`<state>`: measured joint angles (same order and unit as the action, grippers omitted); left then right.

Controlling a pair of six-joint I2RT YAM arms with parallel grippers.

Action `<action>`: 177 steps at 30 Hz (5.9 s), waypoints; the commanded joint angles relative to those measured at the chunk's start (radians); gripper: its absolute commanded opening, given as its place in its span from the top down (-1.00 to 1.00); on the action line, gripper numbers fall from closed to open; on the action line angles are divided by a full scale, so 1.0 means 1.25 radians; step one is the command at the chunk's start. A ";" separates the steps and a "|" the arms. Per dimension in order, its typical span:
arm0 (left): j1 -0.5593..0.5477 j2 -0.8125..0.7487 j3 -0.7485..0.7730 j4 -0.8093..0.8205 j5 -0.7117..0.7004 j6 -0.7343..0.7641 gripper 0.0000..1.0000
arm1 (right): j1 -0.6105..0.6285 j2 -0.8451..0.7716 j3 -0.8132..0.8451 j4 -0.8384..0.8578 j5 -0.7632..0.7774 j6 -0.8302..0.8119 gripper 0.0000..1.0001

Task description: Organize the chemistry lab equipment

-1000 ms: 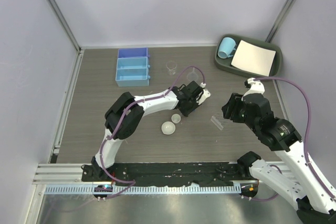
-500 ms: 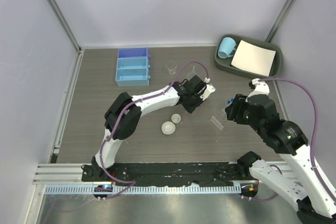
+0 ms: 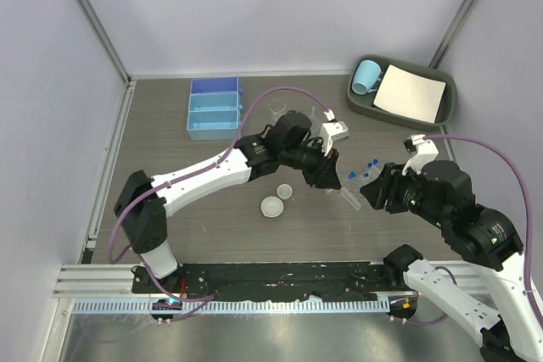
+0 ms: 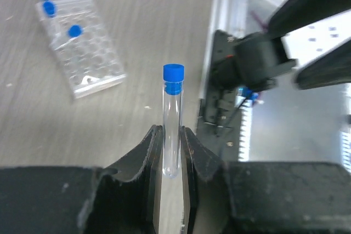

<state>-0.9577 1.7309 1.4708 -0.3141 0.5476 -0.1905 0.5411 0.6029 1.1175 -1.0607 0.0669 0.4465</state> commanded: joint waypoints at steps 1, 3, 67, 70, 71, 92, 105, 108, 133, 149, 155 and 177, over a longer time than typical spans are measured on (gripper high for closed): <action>-0.001 -0.079 -0.089 0.206 0.157 -0.124 0.58 | 0.003 -0.023 -0.013 -0.001 -0.187 -0.042 0.03; -0.001 -0.118 -0.138 0.249 0.169 -0.153 0.59 | 0.003 -0.037 -0.028 0.024 -0.243 -0.039 0.02; 0.005 -0.269 -0.440 0.643 0.345 -0.363 0.68 | 0.003 -0.030 -0.137 0.258 -0.525 0.086 0.42; 0.005 -0.270 -0.442 0.645 0.345 -0.367 0.68 | 0.003 -0.025 -0.136 0.262 -0.521 0.086 0.69; 0.005 -0.269 -0.442 0.645 0.344 -0.367 0.67 | 0.003 -0.022 -0.137 0.262 -0.521 0.088 0.82; 0.016 -0.272 -0.164 0.038 -0.162 -0.194 -0.42 | 0.003 0.027 -0.063 0.148 -0.233 0.032 0.99; 0.015 -0.296 -0.239 -0.008 -0.350 -0.244 -0.43 | 0.003 0.109 -0.095 0.126 0.317 0.065 0.99; 0.015 -0.291 -0.259 0.003 -0.339 -0.251 -0.43 | 0.003 0.130 -0.117 0.156 0.349 0.064 0.99; 0.016 -0.313 -0.332 0.046 -0.334 -0.249 -0.43 | 0.003 0.277 -0.272 0.372 0.439 0.131 0.99; 0.016 -0.316 -0.331 0.038 -0.342 -0.234 -0.43 | 0.003 0.344 -0.298 0.433 0.483 0.163 0.99; 0.016 -0.313 -0.327 0.033 -0.344 -0.229 -0.43 | 0.003 0.358 -0.306 0.448 0.491 0.172 0.99; 0.018 -0.316 -0.325 0.021 -0.360 -0.216 -0.43 | 0.003 0.405 -0.321 0.509 0.494 0.168 0.99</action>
<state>-0.9401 1.3621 1.0557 -0.3046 0.1123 -0.4808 0.5411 1.1007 0.7177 -0.4755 0.6449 0.6395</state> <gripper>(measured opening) 0.715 0.171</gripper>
